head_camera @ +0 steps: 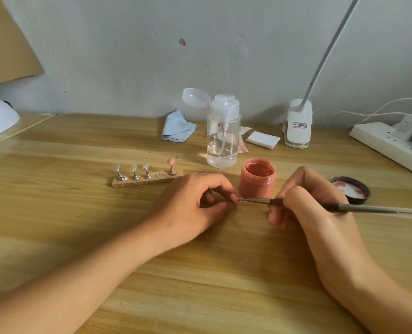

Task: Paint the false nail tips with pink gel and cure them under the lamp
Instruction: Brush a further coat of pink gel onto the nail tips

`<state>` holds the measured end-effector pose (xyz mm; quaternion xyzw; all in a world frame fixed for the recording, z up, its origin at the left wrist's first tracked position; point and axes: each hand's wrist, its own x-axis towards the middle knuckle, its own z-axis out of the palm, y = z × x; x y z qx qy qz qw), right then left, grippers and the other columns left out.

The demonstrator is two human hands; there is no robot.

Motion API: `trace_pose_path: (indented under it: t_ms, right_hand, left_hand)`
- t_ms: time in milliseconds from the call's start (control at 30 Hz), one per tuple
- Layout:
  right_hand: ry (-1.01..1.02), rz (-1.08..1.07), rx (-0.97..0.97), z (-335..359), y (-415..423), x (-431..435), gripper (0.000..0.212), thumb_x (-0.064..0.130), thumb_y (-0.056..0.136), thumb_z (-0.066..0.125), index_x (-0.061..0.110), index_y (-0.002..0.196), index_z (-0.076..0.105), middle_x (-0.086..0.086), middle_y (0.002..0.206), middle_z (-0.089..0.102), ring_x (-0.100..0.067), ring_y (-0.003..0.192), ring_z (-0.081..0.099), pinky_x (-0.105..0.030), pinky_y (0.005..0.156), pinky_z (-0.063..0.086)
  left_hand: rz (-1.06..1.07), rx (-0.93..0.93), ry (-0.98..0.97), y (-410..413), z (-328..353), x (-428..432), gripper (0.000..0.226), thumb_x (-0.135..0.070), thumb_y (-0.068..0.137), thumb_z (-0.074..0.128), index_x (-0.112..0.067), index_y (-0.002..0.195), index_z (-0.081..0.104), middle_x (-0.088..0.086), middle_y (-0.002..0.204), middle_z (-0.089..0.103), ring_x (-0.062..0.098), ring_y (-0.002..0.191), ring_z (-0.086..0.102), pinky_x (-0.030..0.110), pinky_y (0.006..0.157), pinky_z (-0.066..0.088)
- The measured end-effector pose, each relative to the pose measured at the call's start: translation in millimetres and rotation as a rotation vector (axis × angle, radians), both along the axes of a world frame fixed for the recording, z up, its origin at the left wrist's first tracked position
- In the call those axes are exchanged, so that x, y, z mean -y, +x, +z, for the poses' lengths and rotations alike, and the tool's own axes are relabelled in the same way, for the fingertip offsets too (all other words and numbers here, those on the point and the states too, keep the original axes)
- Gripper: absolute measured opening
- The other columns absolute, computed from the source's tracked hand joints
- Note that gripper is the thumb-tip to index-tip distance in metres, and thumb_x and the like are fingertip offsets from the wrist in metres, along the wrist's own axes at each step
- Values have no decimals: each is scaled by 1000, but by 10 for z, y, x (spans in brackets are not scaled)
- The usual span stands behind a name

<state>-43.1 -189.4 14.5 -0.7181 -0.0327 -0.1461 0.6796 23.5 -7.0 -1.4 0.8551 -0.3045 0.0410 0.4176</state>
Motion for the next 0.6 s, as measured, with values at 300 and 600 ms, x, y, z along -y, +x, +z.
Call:
trace_pose_path:
  t_ms: [300,600]
  right_hand:
    - [-61,-43,3,-1,2,0,14,22,64,52,9,62,48,-4,50,55,-16,53,43,-29,51,33]
    - [-48,-70,2,-8,4,3,16,24,66,53,10,60,47,-4,49,54,-9,50,45,-18,48,34]
  left_hand:
    - [2,4,7,1,-3,-5,18,-17,85,75,-35,86,71,-24,86,70,5,71,54,34,72,51]
    - [7,-16,7,-11,11,-1,20,-16,85,75,-36,85,71,-25,86,70,7,74,56,35,73,52]
